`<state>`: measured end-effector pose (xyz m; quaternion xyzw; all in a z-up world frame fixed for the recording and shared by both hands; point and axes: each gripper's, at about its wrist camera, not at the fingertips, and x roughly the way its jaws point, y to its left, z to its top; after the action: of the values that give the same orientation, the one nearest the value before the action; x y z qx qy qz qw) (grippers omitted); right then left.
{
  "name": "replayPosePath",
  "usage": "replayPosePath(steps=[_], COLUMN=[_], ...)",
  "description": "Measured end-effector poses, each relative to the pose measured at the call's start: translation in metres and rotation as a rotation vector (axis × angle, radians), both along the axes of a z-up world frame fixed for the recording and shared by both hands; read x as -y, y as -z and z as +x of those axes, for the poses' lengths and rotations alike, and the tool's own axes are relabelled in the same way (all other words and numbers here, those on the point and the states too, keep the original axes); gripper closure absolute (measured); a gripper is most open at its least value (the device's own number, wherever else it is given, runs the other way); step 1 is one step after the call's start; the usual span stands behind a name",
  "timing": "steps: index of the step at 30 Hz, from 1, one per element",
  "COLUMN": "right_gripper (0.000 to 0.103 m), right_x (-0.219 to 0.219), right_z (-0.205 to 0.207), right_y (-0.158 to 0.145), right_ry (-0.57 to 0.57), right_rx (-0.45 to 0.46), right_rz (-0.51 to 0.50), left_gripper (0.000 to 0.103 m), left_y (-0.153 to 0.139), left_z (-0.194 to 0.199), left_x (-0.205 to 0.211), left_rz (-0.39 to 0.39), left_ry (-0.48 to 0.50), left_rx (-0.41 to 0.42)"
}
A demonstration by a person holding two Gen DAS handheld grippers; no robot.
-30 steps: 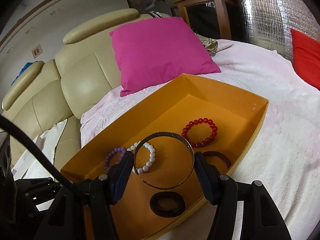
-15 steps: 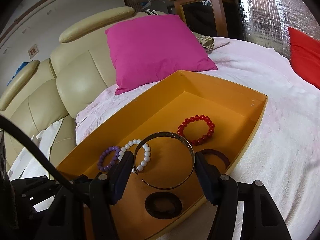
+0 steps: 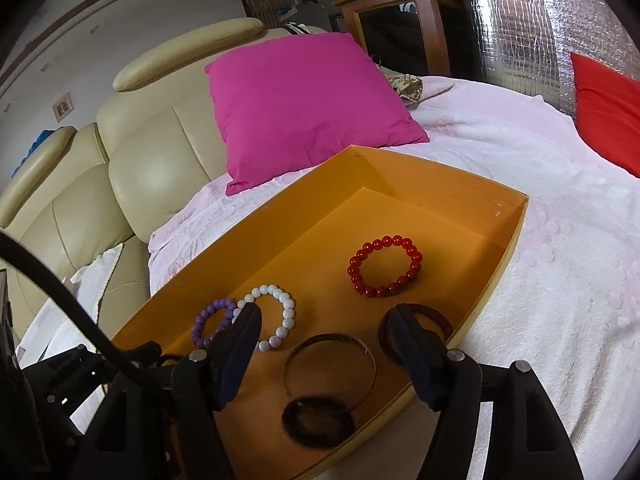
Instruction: Organize jewelry
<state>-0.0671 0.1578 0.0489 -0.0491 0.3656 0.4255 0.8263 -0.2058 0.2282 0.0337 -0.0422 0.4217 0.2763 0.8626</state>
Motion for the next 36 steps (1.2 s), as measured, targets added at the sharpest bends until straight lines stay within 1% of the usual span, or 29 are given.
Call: replayPosePath(steps=[2,4,8,15,20,26,27,28,30,33,36], right_gripper=[0.032,0.032,0.032,0.032,0.032,0.031,0.031,0.031,0.031,0.028,0.028], right_x=[0.001,0.004,0.010,0.023,0.040,0.072,0.078,0.086,0.097,0.126,0.151], right_z=[0.000,0.001,0.005,0.006,-0.001,-0.035,-0.040,-0.048,-0.061,-0.094,-0.114], right_y=[-0.001,-0.002,-0.004,-0.016,-0.029,-0.063,-0.069,-0.077,-0.091,-0.112,-0.124], right_ry=[0.003,0.010,0.030,0.052,0.071,0.110,0.119,0.136,0.162,0.216,0.255], right_rx=[0.001,0.002,-0.008,-0.002,0.011,0.107,0.110,0.118,0.139,0.164,0.169], right_rz=[0.002,0.008,0.025,0.050,0.066,0.091,0.105,0.124,0.143,0.187,0.195], left_gripper=[0.050,0.044,0.036,0.034,0.034,0.033,0.031,0.023,0.019,0.019,0.019], left_y=[-0.001,-0.003,-0.008,-0.026,-0.049,-0.088,-0.095,-0.100,-0.113,-0.130,-0.146], left_z=[0.000,-0.001,-0.002,-0.003,-0.009,-0.025,-0.030,-0.035,-0.046,-0.058,-0.072], left_x=[0.000,0.000,0.002,0.005,0.008,0.018,0.020,0.022,0.027,0.037,0.049], left_rz=[0.008,0.018,0.045,0.065,0.091,0.183,0.195,0.200,0.225,0.265,0.291], left_ry=[-0.005,-0.014,-0.031,-0.043,-0.067,-0.122,-0.130,-0.135,-0.149,-0.146,-0.129], left_rx=[-0.001,-0.001,0.007,0.053,0.095,0.125,0.137,0.149,0.180,0.209,0.231])
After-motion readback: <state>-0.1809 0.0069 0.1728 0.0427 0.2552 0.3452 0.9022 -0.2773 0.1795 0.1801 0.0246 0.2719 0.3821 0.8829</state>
